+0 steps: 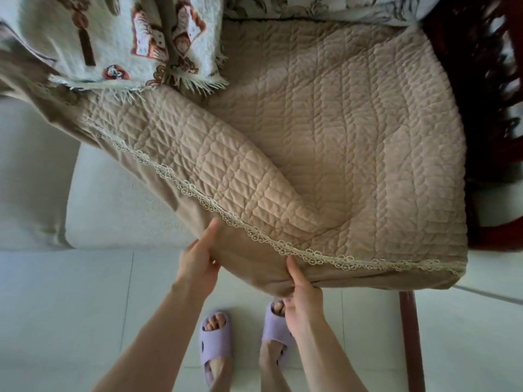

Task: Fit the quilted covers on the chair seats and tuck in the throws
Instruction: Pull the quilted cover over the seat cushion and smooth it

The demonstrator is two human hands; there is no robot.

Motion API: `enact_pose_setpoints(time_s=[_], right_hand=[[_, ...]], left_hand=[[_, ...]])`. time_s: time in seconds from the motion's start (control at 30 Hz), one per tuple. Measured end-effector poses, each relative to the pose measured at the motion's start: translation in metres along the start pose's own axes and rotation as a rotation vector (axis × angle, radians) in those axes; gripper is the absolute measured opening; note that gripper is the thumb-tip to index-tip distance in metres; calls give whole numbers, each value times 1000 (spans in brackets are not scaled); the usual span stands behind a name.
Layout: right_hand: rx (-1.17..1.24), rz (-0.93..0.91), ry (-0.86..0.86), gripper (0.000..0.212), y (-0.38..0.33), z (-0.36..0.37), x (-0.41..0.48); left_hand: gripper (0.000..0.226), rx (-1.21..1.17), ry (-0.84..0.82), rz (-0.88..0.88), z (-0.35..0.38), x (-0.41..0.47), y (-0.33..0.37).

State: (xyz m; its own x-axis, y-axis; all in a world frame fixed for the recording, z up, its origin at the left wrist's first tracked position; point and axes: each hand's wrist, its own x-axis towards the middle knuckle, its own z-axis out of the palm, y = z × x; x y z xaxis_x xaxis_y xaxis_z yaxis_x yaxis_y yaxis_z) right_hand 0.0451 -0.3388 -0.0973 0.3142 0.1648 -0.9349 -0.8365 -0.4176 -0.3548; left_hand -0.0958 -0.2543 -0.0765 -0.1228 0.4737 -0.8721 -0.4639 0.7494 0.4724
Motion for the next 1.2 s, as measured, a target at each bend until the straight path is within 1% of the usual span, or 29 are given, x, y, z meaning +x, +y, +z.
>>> enact_pose_setpoints(time_s=[0.03, 0.1, 0.17, 0.27, 0.33, 0.4, 0.5, 0.6, 0.67, 0.73, 0.77, 0.8, 0.87, 0.9, 0.97, 1.0, 1.03, 1.2], right_hand=[[28, 15, -12, 36, 1, 3, -3], [49, 65, -105, 47, 7, 11, -9], [9, 107, -228, 58, 18, 23, -17], [8, 111, -289, 51, 35, 42, -26], [49, 71, -237, 44, 46, 57, -33], [60, 8, -110, 39, 58, 64, -35], [84, -73, 30, 45, 75, 68, -38], [105, -100, 114, 49, 81, 70, -38], [98, -97, 162, 41, 80, 73, -37], [104, -77, 196, 26, 83, 75, -39], [109, -66, 206, 24, 88, 81, -41], [119, -50, 182, 22, 94, 87, -45], [130, 18, 51, 19, 111, 102, -55], [133, 49, -16, 26, 122, 111, -60], [120, 85, -125, 50, 141, 130, -70], [107, 91, -161, 59, 149, 139, -75], [93, 91, -169, 60, 154, 148, -79], [44, 14, -54, 38, 162, 160, -77]], left_hand=[[30, 5, 0, 12, -2, 1, 3], [21, 18, 24, 13, -5, 0, 2], [24, 19, 37, 0, -11, -2, -6], [29, -2, 12, -46, -26, -1, -16], [28, 6, -22, -83, -42, 1, -15], [27, 26, -57, -131, -57, 0, -14], [30, 82, -117, -198, -76, 4, 3], [35, 71, -160, -154, -81, 23, 42], [39, 26, -164, -126, -81, 36, 74], [36, 79, -127, -109, -84, 42, 92], [35, 116, -110, -103, -89, 43, 95], [34, 141, -99, -93, -95, 42, 94], [35, 155, -82, -76, -109, 37, 86], [35, 158, -77, -79, -116, 35, 82], [34, 171, -89, -108, -129, 31, 73], [32, 164, -102, -124, -134, 29, 68], [31, 146, -114, -139, -140, 27, 65], [31, 139, -174, -216, -152, 25, 66]])
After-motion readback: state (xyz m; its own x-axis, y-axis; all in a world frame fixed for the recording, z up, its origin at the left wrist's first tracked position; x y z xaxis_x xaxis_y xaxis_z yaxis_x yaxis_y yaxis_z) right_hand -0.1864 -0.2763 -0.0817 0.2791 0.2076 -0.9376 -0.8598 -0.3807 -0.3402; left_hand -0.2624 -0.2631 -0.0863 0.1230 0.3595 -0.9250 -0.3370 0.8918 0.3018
